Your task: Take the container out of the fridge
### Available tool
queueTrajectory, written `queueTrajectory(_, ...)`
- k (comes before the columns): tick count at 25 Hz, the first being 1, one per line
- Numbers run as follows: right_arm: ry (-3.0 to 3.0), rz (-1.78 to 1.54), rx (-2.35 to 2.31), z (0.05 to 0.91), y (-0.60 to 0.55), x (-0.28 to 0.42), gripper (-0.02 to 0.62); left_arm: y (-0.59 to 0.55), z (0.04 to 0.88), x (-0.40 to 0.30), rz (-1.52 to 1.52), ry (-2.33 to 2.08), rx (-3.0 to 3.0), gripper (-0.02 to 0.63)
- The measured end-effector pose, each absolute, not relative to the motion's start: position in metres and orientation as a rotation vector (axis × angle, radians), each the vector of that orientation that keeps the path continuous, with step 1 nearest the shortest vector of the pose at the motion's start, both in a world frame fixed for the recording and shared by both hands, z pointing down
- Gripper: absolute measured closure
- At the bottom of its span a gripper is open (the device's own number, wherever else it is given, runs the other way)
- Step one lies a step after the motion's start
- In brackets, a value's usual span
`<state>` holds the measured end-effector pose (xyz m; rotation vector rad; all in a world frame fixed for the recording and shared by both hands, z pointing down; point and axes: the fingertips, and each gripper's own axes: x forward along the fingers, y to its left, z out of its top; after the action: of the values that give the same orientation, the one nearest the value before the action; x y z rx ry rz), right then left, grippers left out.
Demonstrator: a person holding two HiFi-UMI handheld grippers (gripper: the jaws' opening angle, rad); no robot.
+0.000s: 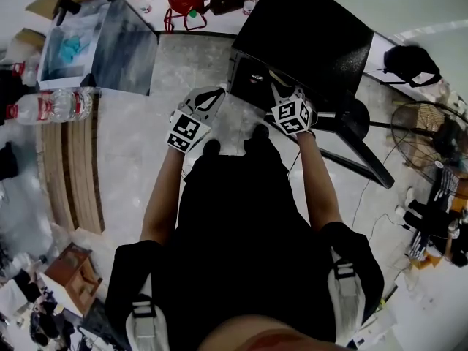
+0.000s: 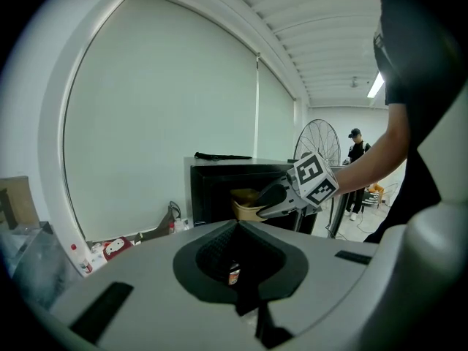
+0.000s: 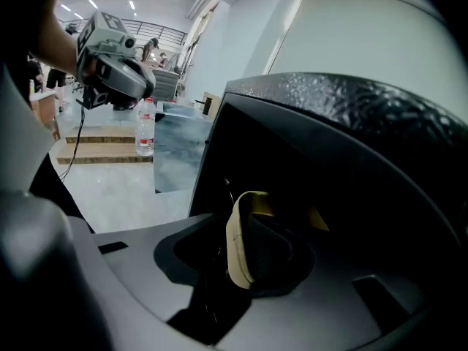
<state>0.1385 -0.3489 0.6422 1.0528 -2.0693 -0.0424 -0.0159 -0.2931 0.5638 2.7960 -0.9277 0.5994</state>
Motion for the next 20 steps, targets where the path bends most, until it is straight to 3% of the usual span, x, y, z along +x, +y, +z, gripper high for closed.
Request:
queueTrajectory(12,-2.009,-0.113,0.998,0.6468,-0.3551,0.1402,0.560,-0.2963,0.5643,-0.0179,0.595,-0.955,2.781,0.588)
queueTrajectory(20,-2.003,-0.111,0.993,0.6469,-0.3519,0.1395,0.565,-0.2933,0.5631,-0.0212,0.592,-0.949,2.786,0.588)
